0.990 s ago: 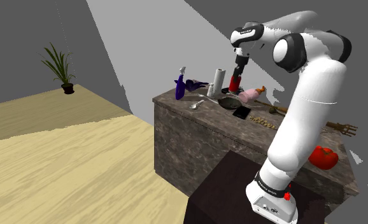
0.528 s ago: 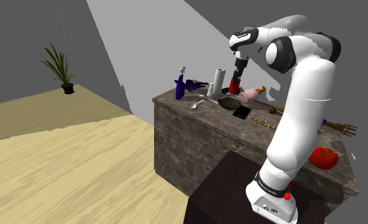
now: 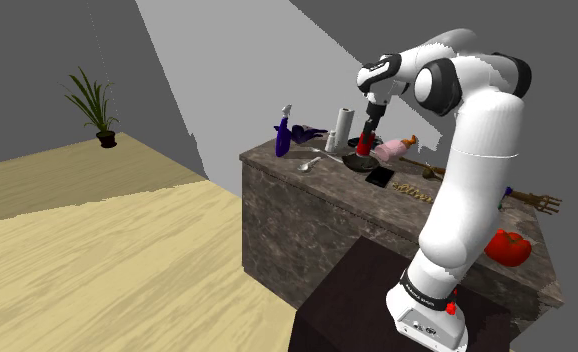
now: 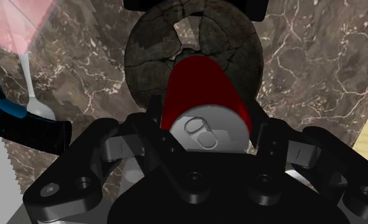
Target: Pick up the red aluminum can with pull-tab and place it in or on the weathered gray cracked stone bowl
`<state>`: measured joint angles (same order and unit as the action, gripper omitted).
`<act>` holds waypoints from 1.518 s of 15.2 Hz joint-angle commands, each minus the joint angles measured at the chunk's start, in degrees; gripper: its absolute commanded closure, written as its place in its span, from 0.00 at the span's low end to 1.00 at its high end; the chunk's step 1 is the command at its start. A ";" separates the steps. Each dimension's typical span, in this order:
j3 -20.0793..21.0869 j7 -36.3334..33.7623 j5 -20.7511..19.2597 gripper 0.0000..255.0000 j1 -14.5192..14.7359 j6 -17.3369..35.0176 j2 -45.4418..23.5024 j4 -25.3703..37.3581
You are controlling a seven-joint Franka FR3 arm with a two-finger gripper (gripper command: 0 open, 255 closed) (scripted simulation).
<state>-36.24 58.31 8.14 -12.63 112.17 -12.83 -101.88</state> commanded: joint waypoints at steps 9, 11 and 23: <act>0.33 0.64 1.06 1.00 -0.22 3.45 -1.42 -2.27; 0.33 0.64 1.06 1.00 -0.23 3.45 -1.42 -2.27; -0.16 -0.40 -0.48 0.00 0.02 -3.20 0.56 2.83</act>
<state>-36.37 58.14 7.88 -12.70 109.89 -12.55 -99.71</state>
